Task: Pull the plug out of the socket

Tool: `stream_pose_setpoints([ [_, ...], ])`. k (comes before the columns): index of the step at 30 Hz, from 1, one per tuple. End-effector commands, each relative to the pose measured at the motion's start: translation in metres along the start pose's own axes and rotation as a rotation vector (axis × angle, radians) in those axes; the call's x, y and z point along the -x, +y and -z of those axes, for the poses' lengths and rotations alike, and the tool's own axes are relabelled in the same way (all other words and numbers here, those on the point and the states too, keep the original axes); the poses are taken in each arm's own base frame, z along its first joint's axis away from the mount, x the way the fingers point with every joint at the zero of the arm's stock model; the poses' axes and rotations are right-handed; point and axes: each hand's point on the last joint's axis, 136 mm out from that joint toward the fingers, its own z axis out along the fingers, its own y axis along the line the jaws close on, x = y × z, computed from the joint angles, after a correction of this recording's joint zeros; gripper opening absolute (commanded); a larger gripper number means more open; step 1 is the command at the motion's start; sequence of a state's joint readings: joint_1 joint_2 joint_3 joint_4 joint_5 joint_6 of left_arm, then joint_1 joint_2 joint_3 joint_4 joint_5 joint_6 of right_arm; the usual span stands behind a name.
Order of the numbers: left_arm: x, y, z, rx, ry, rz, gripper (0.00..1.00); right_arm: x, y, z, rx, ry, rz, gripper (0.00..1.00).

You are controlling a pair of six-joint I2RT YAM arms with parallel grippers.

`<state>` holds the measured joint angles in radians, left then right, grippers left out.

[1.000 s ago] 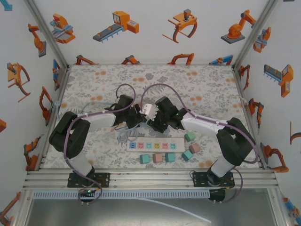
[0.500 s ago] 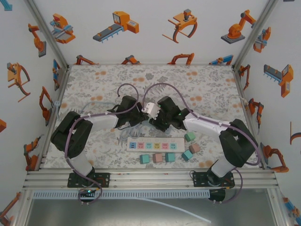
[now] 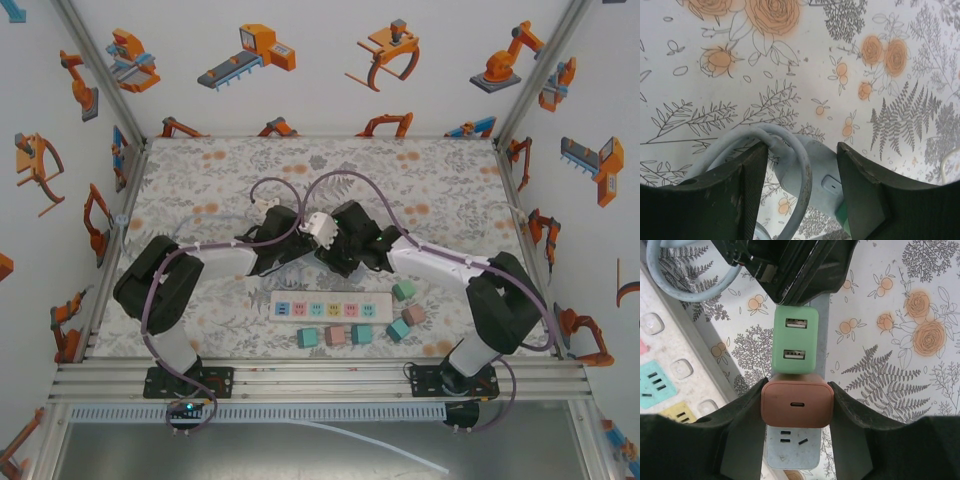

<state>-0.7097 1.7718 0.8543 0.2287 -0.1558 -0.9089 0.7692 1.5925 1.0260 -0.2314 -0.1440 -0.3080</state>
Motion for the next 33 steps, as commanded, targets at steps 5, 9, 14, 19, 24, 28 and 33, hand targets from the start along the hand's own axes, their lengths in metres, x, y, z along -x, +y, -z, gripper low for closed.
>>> stream_pose_setpoints([
  [5,-0.134,0.229,0.048,0.774,0.465,-0.338,0.57,0.063,-0.018,0.029,-0.078,-0.189,0.093,0.05],
  [9,-0.134,0.230,0.047,0.766,0.450,-0.360,0.57,0.063,-0.017,0.039,-0.059,-0.208,0.063,0.06],
  [14,-0.132,0.208,0.045,0.663,0.437,-0.331,0.57,0.055,-0.024,0.040,-0.056,-0.271,-0.009,0.05],
  [19,-0.097,0.152,0.057,0.501,0.370,-0.317,0.72,0.023,-0.011,0.015,-0.014,-0.210,0.049,0.05],
  [24,-0.053,0.103,0.085,0.365,0.280,-0.264,0.80,0.007,0.000,-0.005,0.047,-0.177,0.072,0.05],
  [28,-0.032,0.081,0.109,0.244,0.251,-0.174,0.81,0.012,0.004,-0.012,0.079,-0.197,0.072,0.06],
  [33,-0.024,0.036,0.126,-0.034,0.214,-0.261,0.79,0.016,0.005,-0.021,0.104,-0.179,0.063,0.06],
])
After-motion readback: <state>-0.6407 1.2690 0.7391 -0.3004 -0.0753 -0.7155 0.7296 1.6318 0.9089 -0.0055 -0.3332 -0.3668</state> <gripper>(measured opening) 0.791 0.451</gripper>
